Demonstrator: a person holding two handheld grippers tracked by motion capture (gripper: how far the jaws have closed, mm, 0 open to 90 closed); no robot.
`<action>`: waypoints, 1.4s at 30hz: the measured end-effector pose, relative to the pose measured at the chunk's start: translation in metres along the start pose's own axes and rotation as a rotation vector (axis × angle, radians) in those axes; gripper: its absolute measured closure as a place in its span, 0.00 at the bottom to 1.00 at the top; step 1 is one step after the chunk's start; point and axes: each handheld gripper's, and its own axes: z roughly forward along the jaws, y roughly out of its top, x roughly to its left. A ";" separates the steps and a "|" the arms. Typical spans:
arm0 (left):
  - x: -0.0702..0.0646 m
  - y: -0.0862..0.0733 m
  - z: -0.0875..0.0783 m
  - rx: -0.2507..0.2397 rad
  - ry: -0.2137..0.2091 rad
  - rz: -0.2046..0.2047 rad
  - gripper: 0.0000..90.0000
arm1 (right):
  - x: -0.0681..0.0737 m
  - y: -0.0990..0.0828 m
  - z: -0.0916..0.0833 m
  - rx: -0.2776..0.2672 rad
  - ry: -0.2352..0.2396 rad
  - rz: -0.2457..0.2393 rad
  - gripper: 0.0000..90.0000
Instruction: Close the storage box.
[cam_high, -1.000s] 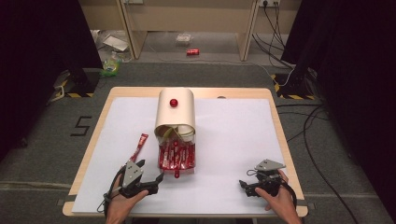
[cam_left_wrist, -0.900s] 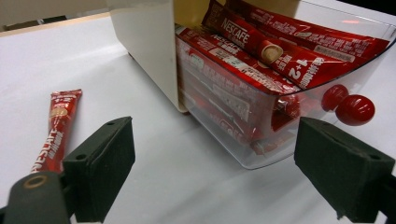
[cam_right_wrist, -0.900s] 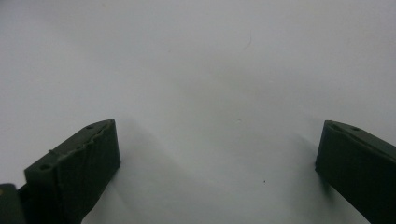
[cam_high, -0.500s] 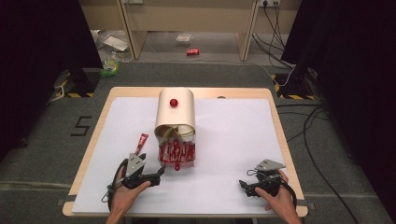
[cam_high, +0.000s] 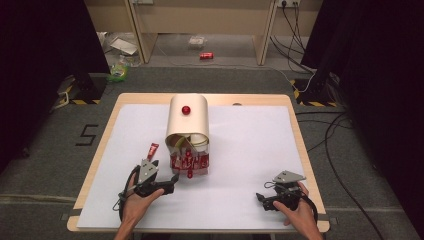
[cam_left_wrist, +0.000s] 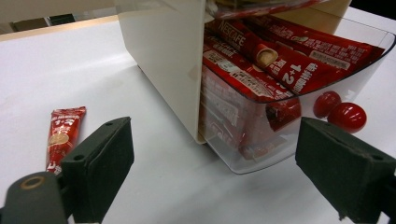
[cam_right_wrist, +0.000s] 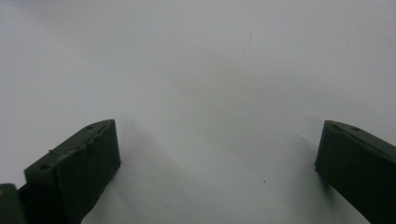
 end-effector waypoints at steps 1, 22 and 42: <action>0.000 0.000 0.000 0.000 0.001 0.000 0.13 | 0.000 0.000 0.000 0.000 0.000 0.000 0.00; 0.008 0.004 0.011 -0.003 0.013 -0.011 0.12 | 0.000 0.000 0.000 0.000 0.000 0.000 0.00; 0.016 0.006 0.020 0.001 0.039 -0.024 0.12 | 0.000 0.000 0.000 0.000 0.000 0.000 0.00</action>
